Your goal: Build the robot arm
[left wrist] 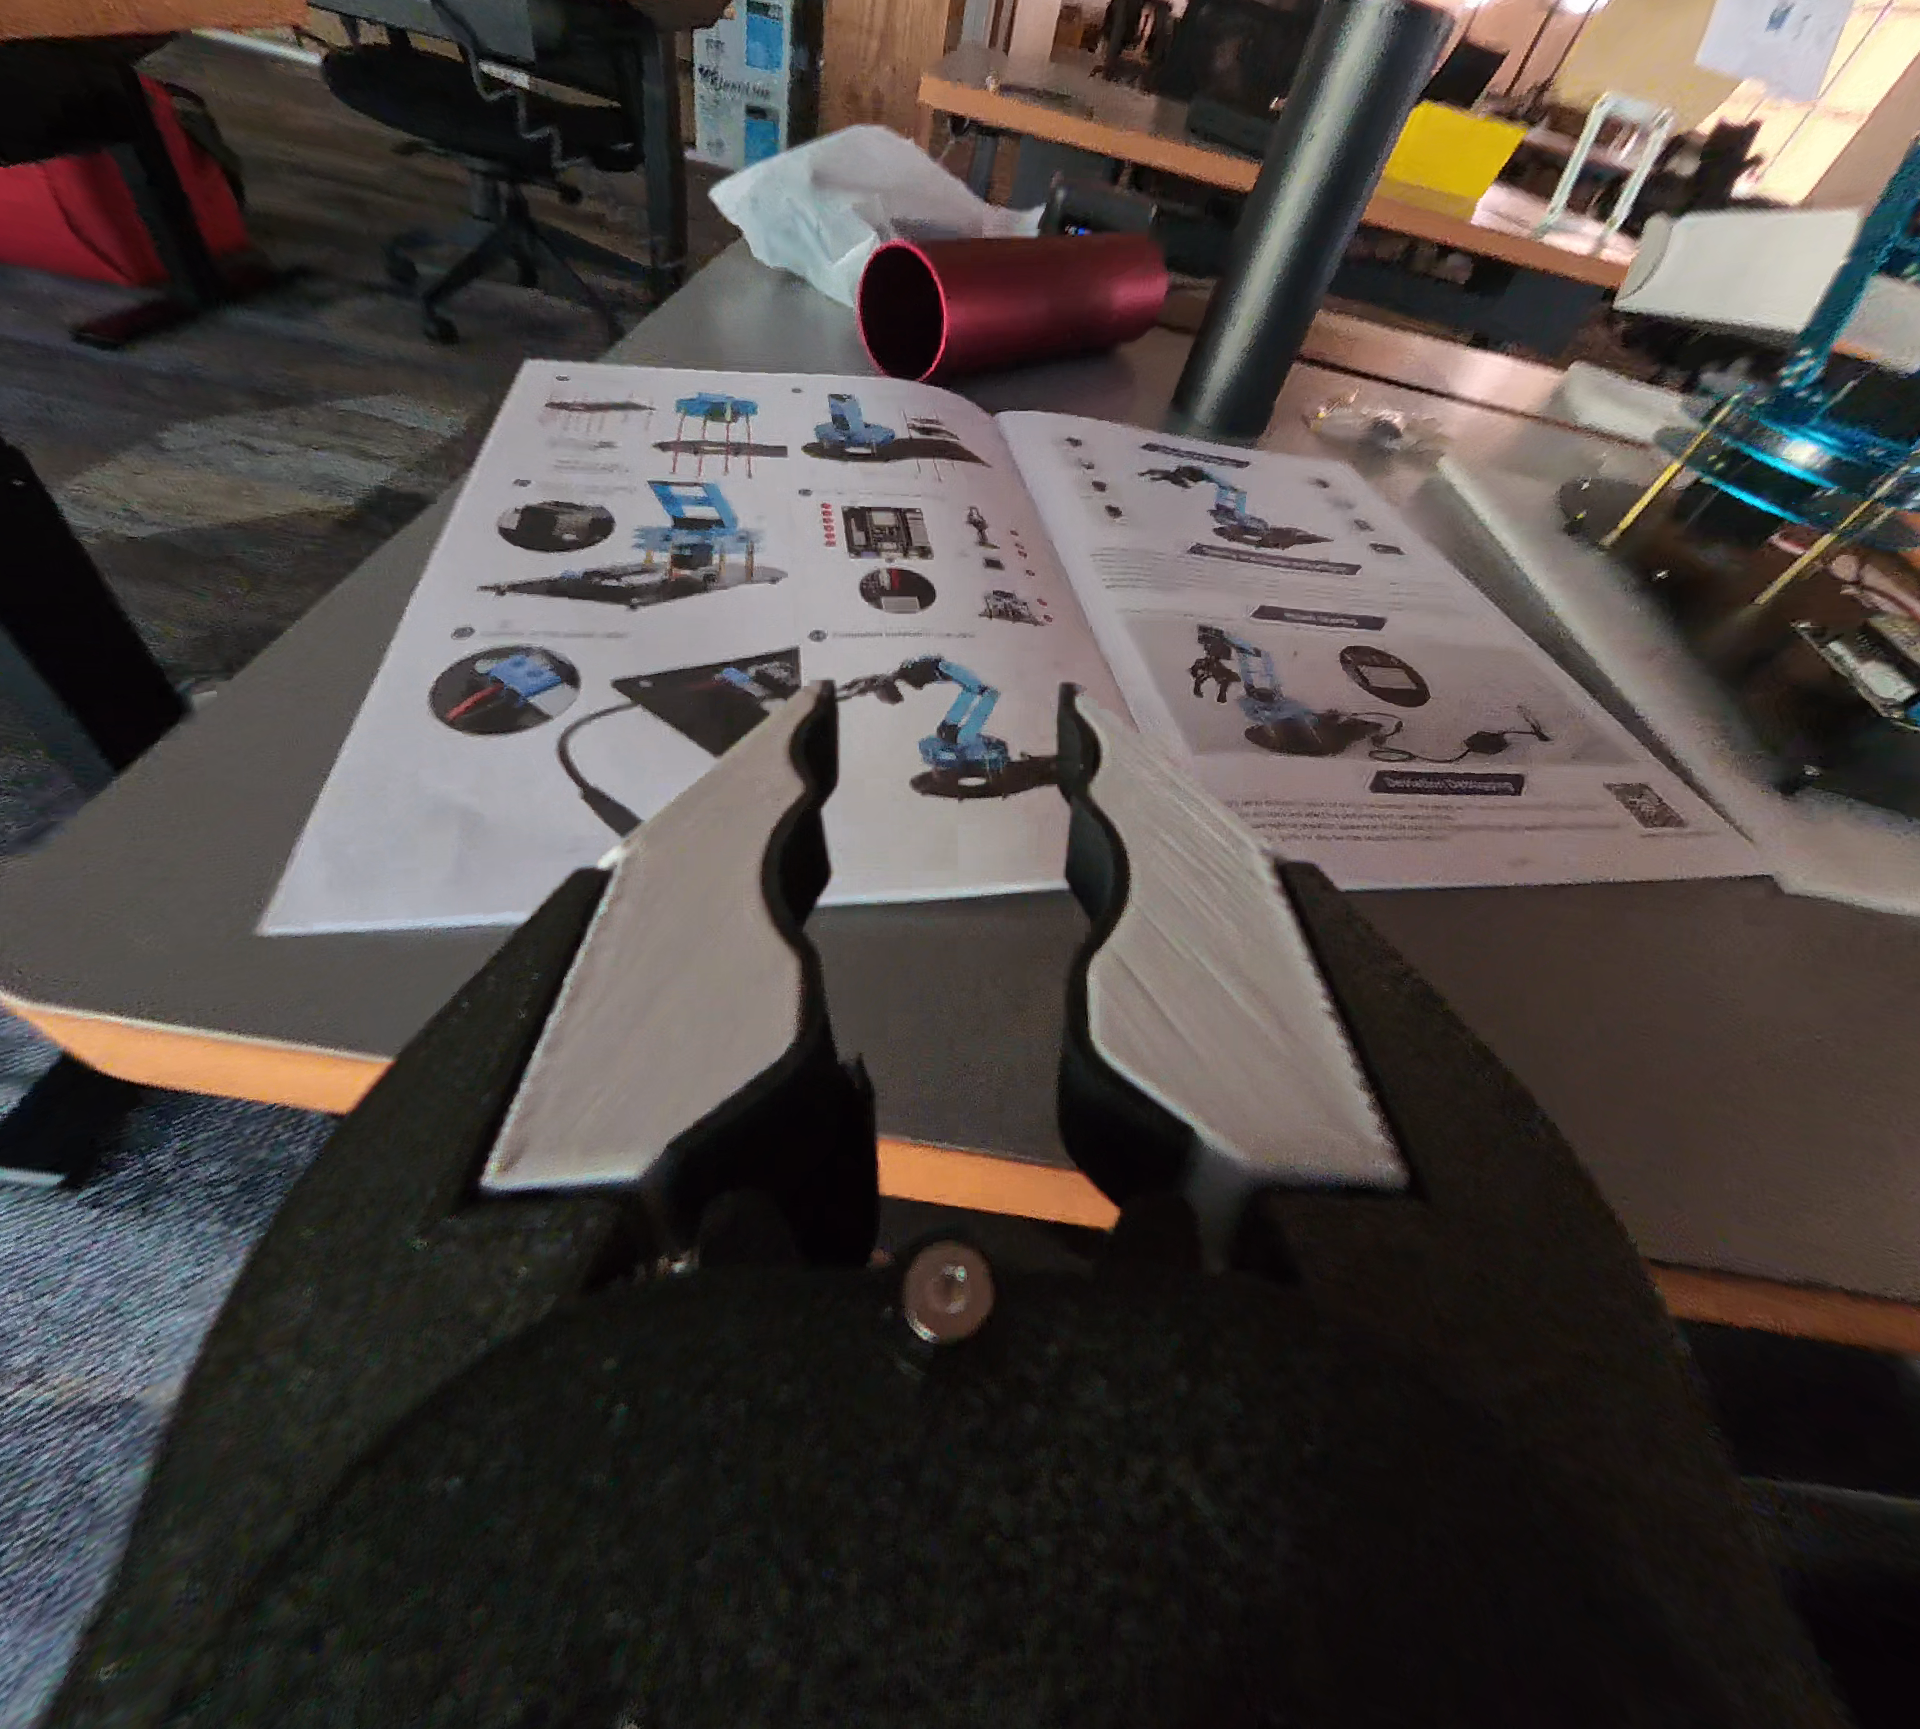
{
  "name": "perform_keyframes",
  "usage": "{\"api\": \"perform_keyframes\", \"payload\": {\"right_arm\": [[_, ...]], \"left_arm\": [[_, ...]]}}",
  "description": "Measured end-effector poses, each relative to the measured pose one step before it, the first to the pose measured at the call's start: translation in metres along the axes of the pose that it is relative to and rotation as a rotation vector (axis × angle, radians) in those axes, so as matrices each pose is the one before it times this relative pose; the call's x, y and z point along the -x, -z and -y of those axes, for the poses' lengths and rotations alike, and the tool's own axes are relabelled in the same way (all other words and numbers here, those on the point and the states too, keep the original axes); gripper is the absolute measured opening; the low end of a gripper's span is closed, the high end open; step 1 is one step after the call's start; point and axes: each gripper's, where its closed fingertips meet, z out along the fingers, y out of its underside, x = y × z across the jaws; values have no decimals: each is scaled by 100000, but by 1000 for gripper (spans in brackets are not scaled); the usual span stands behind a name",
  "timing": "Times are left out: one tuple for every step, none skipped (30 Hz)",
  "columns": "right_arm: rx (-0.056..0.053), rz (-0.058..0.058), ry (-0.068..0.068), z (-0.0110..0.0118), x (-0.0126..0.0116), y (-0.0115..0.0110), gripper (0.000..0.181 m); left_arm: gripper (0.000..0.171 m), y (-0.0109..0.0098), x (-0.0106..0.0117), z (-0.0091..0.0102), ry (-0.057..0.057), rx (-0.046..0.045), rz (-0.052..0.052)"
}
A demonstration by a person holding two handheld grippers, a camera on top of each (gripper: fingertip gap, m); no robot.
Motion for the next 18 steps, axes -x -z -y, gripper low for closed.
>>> {"api": "perform_keyframes", "payload": {"right_arm": [[-146, -59, -174, 33, -42, 9, 0], [2, 47, -276, 7, -22, -13, 0], [75, 154, -204, 4, 11, -5, 0], [-40, 103, 25, 20, 50, 8, 0], [-124, 112, 258, 44, 94, 15, 0], [15, 188, 351, 47, 112, 1, 0], [22, 147, 462, 44, 120, 4, 0], [-90, 59, 536, 68, 107, 6, 0], [-6, 120, 450, 51, 95, -1, 0], [132, 129, 317, 27, 69, 0, 0], [-25, -6, 209, 27, 44, 12, 0], [-85, 82, 35, 18, 26, 10, 0], [43, 193, -165, 6, 36, -5, 0], [149, 161, -193, -25, 15, -15, 0], [143, 14, -69, -26, -1, -10, 0], [187, -25, 42, -31, -9, -20, 0], [238, -28, 62, -39, -1, -20, 0], [206, -106, 66, -45, -19, -11, 0]], "left_arm": [[42, 26, -94, 577, -1586, 2467, 1863], [42, 30, 69, 542, -3221, 2465, 2868], [42, 25, 87, 474, -4109, 2401, 2712], [43, -14, 18, 364, -4379, 2751, 1933], [44, -128, -115, 106, -4071, 3996, 640], [49, -238, -205, -189, -3213, 5424, -464], [54, -298, -191, -290, -1627, 5264, -644], [59, -363, -181, -377, -173, 5016, -709], [63, -408, -283, -455, 322, 5130, -1334], [66, -409, -270, -302, 693, 3811, -1320], [69, -368, -208, -134, 867, 2048, -776], [71, -330, -238, -83, 82, 1266, -677], [72, -278, -313, -33, -589, 722, -848], [72, -243, -372, 11, -724, 230, -1121], [73, -224, -347, -67, -906, 386, -1029], [73, -215, -227, -93, -868, 779, -642], [74, -204, -152, -46, -458, 763, -665], [74, -197, -55, 51, 212, 327, -635]]}}
